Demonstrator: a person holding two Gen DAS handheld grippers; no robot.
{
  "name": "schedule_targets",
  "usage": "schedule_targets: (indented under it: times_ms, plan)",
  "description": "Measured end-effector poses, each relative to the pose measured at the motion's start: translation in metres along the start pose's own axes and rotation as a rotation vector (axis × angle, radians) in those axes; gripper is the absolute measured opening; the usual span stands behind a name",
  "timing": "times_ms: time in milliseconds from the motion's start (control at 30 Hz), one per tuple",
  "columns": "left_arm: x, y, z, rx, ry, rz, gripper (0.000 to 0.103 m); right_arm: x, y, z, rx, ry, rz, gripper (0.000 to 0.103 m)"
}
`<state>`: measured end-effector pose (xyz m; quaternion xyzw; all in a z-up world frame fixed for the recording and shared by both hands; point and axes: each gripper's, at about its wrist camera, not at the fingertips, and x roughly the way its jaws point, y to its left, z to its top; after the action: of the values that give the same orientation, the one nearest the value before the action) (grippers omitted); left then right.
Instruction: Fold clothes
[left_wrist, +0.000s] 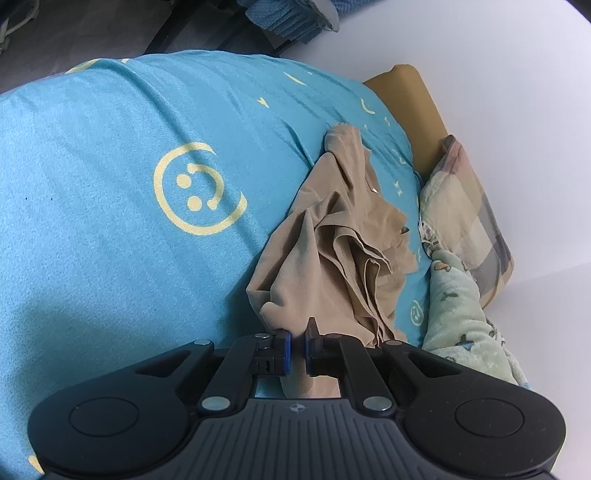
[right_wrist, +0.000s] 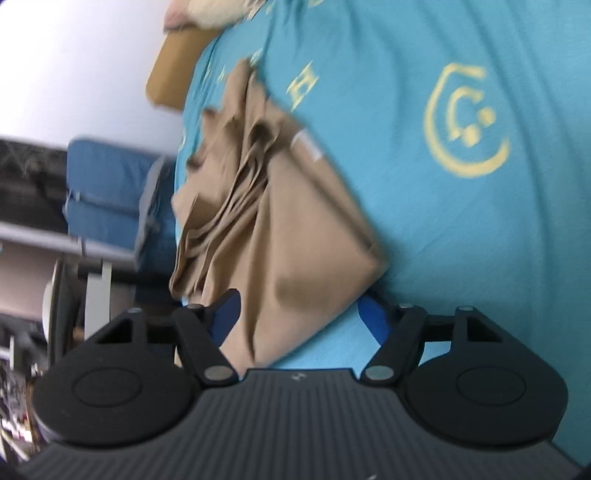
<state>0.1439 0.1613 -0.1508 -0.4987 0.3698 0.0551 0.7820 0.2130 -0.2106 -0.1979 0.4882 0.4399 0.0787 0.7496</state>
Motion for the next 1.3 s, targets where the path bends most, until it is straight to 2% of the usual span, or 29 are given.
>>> schedule_targets:
  times_ms: [67,100,233,333,433,567,800,900,1300]
  plan:
    - [0.0,0.0,-0.001,-0.001,-0.002,-0.002,0.007,-0.004,-0.004,0.004,0.015,-0.028,-0.023,0.053]
    - [0.0,-0.001,-0.001,-0.001,-0.003,-0.003,0.007,-0.005,-0.005,0.005,0.016,-0.041,-0.038,0.048]
    - [-0.001,-0.001,-0.001,-0.003,-0.004,-0.009,0.007,-0.007,-0.008,0.008,0.008,-0.066,-0.068,0.02]
    - [-0.003,-0.002,0.0,0.001,-0.01,-0.018,0.007,-0.01,-0.001,0.007,-0.036,-0.097,-0.059,0.01]
    - [-0.008,-0.005,0.0,0.014,-0.026,-0.036,0.007,-0.016,0.01,0.007,-0.093,-0.136,-0.025,0.008]
    - [-0.022,-0.019,-0.001,0.1,-0.059,-0.054,0.006,-0.028,0.026,0.004,-0.175,-0.193,0.007,0.008]
    - [-0.065,-0.041,-0.015,0.235,-0.124,-0.137,0.006,-0.064,0.045,-0.004,-0.295,-0.289,0.066,0.007]
    - [-0.087,-0.045,-0.023,0.264,-0.155,-0.181,0.006,-0.085,0.05,-0.015,-0.332,-0.332,0.09,0.007]
    - [-0.157,-0.049,-0.068,0.334,-0.218,-0.297,0.006,-0.156,0.044,-0.06,-0.341,-0.452,0.179,0.007]
